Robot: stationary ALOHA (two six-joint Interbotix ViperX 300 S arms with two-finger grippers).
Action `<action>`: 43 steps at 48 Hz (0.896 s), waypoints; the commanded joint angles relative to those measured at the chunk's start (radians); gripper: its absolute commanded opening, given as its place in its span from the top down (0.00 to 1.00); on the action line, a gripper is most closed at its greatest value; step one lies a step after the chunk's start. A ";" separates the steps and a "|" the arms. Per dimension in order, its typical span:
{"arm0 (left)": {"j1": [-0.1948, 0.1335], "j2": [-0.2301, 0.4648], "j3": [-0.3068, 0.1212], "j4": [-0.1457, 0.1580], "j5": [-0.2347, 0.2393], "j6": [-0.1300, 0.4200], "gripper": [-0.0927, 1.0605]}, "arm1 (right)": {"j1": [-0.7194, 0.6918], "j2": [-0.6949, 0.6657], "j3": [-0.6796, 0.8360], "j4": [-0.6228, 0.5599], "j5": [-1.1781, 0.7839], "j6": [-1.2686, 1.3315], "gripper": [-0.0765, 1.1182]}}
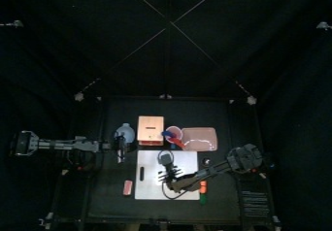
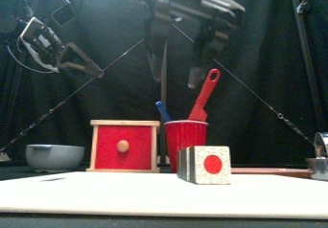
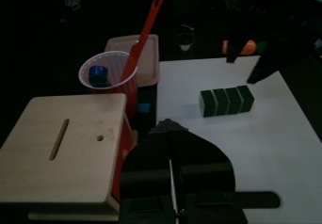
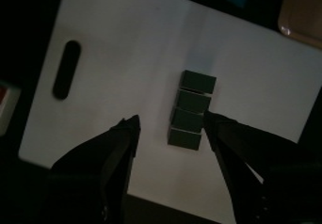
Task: Place sushi on board then cut the sushi with the knife then place the pieces on the plate
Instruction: Pick knife at handle with right hand
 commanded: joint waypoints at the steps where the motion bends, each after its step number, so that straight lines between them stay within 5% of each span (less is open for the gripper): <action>1: 0.006 -0.017 -0.006 0.003 -0.005 0.000 0.91 | -0.028 -0.009 -0.155 -0.003 0.130 -0.187 0.20; 10: 0.018 -0.057 0.012 0.000 -0.005 -0.002 0.91 | -0.061 0.083 -0.325 -0.081 0.416 -0.572 0.20; 21: 0.026 -0.100 0.031 -0.002 -0.005 -0.002 0.91 | -0.110 0.169 -0.443 -0.107 0.479 -0.776 0.20; 43: 0.054 -0.107 0.046 -0.003 0.028 -0.003 0.91 | -0.179 0.048 -0.089 -0.110 0.462 -0.810 0.20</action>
